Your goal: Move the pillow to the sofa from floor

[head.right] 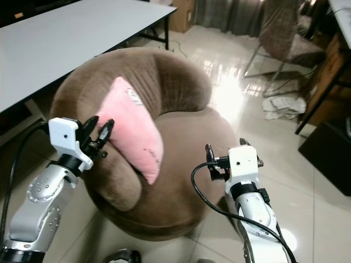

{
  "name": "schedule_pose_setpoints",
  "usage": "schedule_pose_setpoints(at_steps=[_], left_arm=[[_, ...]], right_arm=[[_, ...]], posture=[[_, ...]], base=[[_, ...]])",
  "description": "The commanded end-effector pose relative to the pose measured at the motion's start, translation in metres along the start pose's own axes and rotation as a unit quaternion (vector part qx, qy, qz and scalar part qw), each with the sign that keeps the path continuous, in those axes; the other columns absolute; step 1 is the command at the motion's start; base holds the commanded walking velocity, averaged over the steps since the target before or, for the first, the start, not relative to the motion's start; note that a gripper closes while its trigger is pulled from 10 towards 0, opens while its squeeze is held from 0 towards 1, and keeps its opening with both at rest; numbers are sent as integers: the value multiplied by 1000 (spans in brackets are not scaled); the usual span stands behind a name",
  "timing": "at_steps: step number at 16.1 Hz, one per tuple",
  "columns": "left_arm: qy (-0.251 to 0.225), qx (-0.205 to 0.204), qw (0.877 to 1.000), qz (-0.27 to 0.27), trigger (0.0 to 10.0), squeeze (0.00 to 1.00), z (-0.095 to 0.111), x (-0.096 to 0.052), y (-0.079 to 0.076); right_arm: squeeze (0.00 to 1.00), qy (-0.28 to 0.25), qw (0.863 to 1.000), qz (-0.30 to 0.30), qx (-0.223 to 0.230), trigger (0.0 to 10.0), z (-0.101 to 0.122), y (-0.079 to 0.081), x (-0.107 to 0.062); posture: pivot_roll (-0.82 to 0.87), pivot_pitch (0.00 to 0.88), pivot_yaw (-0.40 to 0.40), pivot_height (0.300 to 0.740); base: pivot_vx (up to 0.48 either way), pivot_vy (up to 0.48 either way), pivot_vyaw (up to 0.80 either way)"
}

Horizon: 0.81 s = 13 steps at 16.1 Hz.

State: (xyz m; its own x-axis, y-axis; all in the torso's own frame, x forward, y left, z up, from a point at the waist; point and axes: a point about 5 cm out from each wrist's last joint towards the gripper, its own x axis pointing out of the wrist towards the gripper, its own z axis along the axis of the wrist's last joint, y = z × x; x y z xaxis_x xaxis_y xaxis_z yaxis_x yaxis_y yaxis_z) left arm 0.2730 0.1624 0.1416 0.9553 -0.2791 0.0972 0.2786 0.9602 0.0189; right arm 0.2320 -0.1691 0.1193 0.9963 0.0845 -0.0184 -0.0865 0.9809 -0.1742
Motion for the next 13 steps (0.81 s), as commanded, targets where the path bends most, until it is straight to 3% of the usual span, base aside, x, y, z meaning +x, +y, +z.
schedule_pose_setpoints(at_steps=[1, 5, 13], left_arm=[[1, 12, 1000, -9, 10000, 0, 3, 3, -6], [29, 23, 999, 0, 10000, 0, -2, 6, -4], [54, 29, 997, 39, 10000, 0, -9, 11, 2]], right_arm=[[0, 11, 1000, -8, -4, 10000, 2, -4, -3], [0, 21, 1000, -3, -1, 10000, 4, 2, -4], [0, 45, 999, -6, -19, 10000, 1, -10, -2]], posture=[[-54, 24, 48, 740], [-56, 20, 53, 740], [-58, 27, 55, 740]], base=[[0, -480, 0], [0, -480, 113], [0, -480, 800]])
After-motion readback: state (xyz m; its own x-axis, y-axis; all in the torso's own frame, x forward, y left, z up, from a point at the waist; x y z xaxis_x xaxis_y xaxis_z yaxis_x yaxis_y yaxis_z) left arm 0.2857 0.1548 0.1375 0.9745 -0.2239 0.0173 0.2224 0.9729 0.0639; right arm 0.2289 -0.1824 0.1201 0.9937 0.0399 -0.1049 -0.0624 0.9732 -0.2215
